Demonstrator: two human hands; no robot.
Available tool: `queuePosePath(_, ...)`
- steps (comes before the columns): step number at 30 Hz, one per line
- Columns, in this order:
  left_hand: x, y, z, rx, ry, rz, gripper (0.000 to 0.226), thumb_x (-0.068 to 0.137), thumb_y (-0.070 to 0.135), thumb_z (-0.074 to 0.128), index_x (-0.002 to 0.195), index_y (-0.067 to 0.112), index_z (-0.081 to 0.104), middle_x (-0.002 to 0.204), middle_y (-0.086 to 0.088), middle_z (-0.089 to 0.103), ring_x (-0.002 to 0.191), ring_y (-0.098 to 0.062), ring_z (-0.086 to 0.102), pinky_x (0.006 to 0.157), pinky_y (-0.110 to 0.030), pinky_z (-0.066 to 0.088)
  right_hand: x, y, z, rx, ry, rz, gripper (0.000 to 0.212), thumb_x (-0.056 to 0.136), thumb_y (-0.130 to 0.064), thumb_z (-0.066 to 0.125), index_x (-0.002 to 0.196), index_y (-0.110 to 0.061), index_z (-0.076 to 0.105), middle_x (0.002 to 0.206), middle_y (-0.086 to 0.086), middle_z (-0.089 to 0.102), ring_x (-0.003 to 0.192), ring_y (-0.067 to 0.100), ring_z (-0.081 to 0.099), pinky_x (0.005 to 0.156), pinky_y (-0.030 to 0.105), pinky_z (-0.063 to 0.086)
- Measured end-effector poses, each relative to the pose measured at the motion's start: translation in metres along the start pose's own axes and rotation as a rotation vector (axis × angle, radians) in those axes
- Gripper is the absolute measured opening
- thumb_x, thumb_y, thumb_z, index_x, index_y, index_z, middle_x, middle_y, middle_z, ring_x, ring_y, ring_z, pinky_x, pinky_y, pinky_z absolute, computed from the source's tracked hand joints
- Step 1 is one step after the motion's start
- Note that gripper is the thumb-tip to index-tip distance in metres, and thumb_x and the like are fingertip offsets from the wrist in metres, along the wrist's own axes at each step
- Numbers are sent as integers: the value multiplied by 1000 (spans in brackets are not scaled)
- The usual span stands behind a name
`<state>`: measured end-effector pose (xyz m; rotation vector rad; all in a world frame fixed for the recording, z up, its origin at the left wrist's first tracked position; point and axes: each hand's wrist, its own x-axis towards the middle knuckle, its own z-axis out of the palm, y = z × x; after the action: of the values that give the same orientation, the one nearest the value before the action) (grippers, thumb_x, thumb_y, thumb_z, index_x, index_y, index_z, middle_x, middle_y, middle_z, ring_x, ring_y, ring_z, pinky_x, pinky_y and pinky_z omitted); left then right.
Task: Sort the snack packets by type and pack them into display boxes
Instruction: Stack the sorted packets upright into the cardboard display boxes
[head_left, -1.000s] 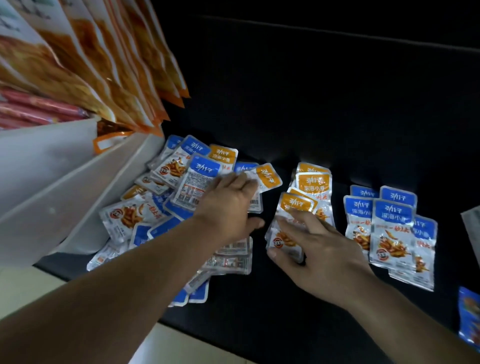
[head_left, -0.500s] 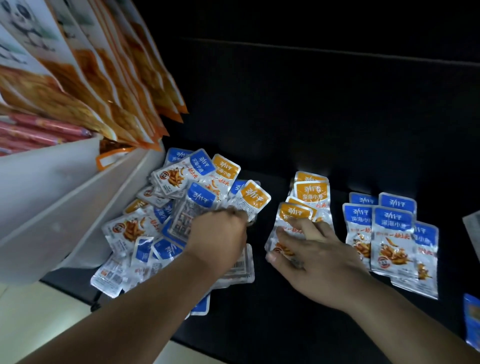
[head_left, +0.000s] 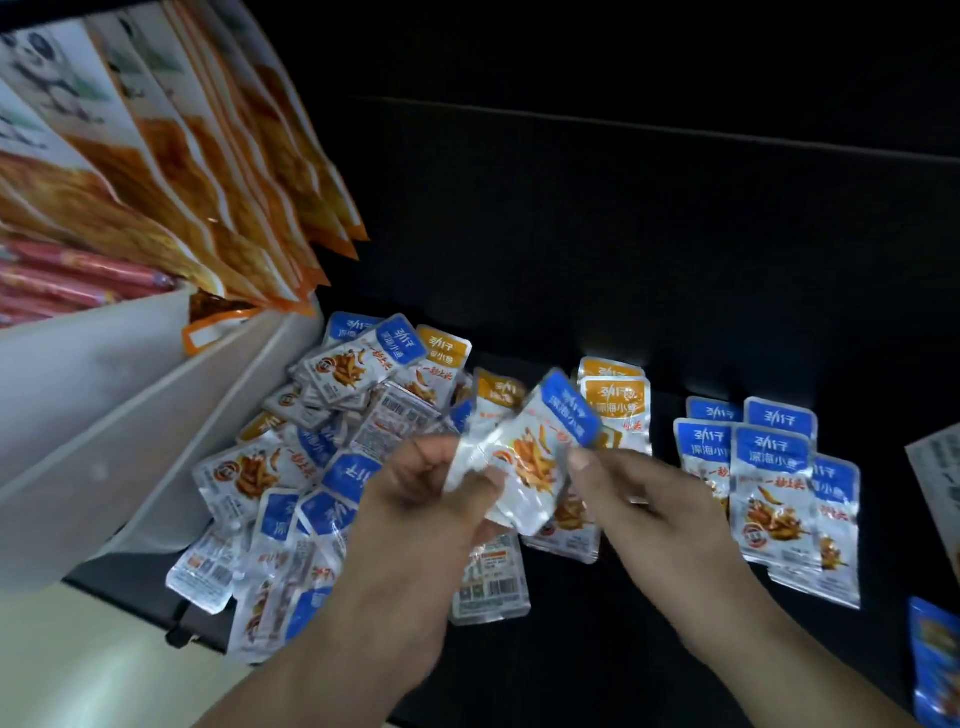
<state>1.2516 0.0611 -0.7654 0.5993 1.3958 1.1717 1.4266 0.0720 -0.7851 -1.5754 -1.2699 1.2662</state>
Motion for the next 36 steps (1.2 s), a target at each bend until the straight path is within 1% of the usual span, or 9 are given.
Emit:
queuePosePath(2, -8, -5, 8, -16, -75, -53, 29, 88, -7, 72, 109, 12, 68, 100, -11, 80, 95, -31, 78, 89, -51, 60, -5, -16, 1, 376, -54, 220, 18, 94, -33, 70, 104, -21, 79, 99, -2, 80, 94, 16, 77, 86, 40, 60)
queuePosePath(5, -16, -8, 14, 87, -173, -76, 52, 86, -6, 74, 123, 29, 64, 102, -4, 80, 94, -21, 78, 75, -32, 59, -6, -20, 0, 550, -30, 304, 20, 92, -14, 72, 112, -13, 76, 104, 10, 80, 96, 29, 78, 89, 49, 59)
queuePosePath(9, -18, -8, 12, 142, -208, -117, 26, 95, 14, 71, 114, 32, 73, 103, 0, 80, 95, -17, 77, 83, -39, 60, -11, -19, -6, 446, -24, 292, 19, 95, -11, 69, 112, -16, 76, 106, 6, 80, 98, 26, 77, 92, 51, 58)
queuePosePath(13, -13, -18, 9, 269, -106, -77, 18, 99, 11, 67, 107, 25, 72, 90, 7, 80, 81, -8, 77, 60, -17, 56, -13, -9, -23, 284, 191, 248, 14, 94, -9, 72, 96, -22, 79, 93, -1, 81, 88, 17, 78, 91, 46, 58)
queuePosePath(17, 0, -29, 15, 384, -11, -21, 16, 97, 7, 69, 103, 22, 72, 86, 13, 79, 76, -2, 74, 56, -10, 51, -11, 1, -37, 314, 293, 292, 13, 93, -8, 74, 93, -20, 78, 91, -3, 80, 85, 16, 78, 93, 46, 57)
queuePosePath(22, 26, -18, 51, 382, -65, 72, 21, 95, 14, 74, 112, 25, 68, 92, 15, 78, 83, 0, 74, 63, -12, 55, -12, 5, -42, 328, 306, 295, 12, 91, -8, 75, 92, -19, 78, 90, -1, 80, 85, 17, 78, 86, 41, 57)
queuePosePath(26, 49, -31, 55, 1004, -80, 409, 49, 89, 32, 78, 134, 26, 61, 126, 11, 61, 116, -11, 60, 89, -26, 52, -13, 5, -52, 331, 298, 277, 14, 92, -8, 74, 98, -20, 78, 91, -2, 81, 84, 16, 78, 79, 38, 57)
queuePosePath(30, 46, -52, 53, 1296, -289, 593, 56, 93, 37, 67, 147, 31, 52, 156, 8, 42, 141, -17, 40, 112, -40, 45, -15, 12, -62, 302, 312, 278, 15, 91, -8, 75, 99, -20, 78, 90, -1, 81, 83, 17, 79, 76, 38, 58)
queuePosePath(36, 46, -65, 47, 1204, -292, 711, 54, 90, 25, 75, 141, 20, 60, 157, -1, 46, 145, -21, 43, 109, -40, 49, -15, 25, -94, 226, 418, 225, 27, 84, -5, 82, 106, -19, 75, 85, -1, 80, 79, 15, 79, 77, 37, 61)
